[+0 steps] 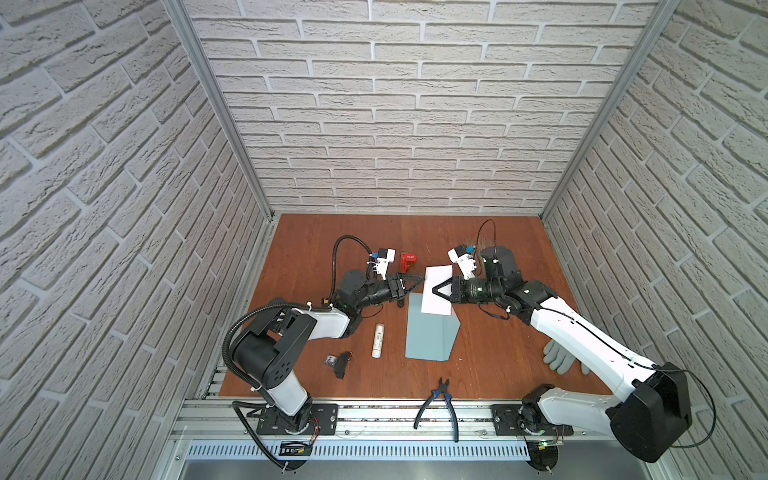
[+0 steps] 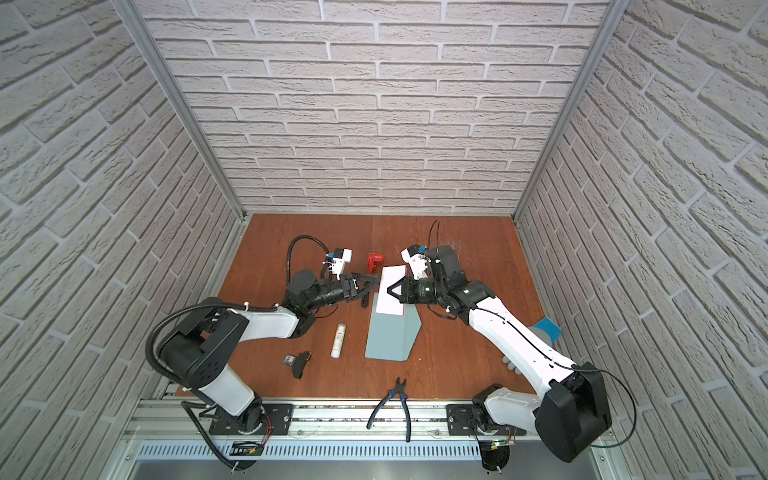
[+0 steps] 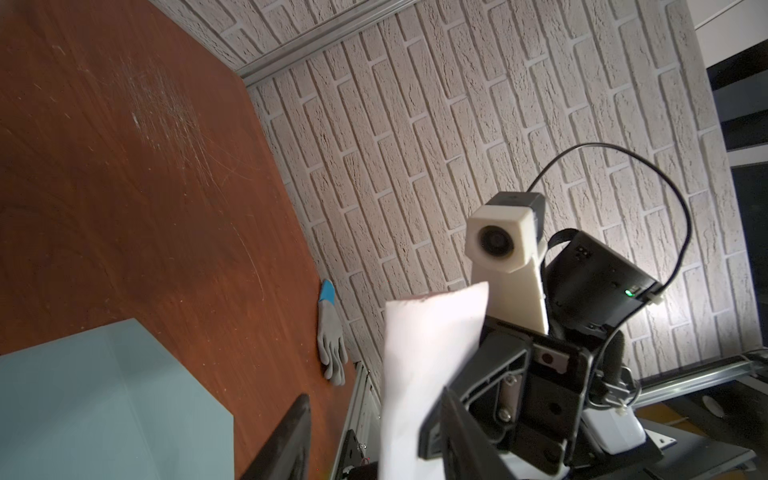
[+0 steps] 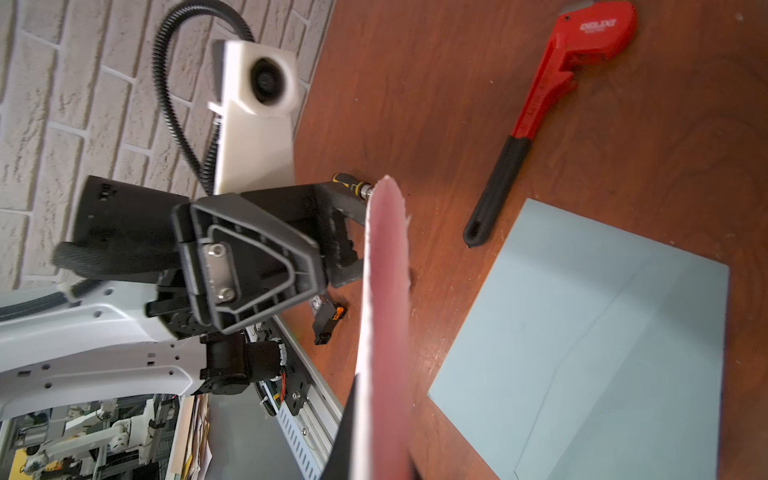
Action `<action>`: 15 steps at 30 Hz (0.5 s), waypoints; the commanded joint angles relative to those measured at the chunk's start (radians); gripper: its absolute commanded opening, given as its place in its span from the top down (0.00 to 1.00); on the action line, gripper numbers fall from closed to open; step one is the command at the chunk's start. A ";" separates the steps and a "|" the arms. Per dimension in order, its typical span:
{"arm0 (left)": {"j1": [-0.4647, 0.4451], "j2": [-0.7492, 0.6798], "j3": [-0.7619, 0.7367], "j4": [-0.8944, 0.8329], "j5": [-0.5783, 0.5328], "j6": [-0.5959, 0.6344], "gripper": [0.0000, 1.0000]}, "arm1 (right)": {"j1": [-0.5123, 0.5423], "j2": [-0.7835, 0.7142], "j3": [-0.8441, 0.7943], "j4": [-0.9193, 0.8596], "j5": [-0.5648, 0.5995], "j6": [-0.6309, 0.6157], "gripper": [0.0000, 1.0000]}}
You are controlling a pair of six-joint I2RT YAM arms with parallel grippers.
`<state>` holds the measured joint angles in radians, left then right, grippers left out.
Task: Place the letter into the envelope and seal it
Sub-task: 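Lift the letter off the envelope with the right gripper while the left rises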
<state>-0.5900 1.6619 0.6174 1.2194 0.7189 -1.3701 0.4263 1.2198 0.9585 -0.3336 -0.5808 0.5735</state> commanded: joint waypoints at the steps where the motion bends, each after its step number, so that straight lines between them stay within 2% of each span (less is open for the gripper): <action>1: -0.005 -0.011 0.025 0.182 0.025 -0.066 0.52 | -0.003 -0.035 -0.015 0.081 -0.051 0.007 0.94; 9: -0.018 -0.019 0.042 0.183 0.051 -0.080 0.61 | -0.004 -0.035 -0.029 0.140 -0.079 0.031 0.94; 15: -0.024 -0.038 0.048 0.183 0.054 -0.080 0.75 | -0.004 -0.028 -0.029 0.133 -0.085 0.018 0.92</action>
<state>-0.6083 1.6611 0.6388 1.3087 0.7502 -1.4555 0.4252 1.2049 0.9382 -0.2489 -0.6426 0.5949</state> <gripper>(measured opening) 0.260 0.082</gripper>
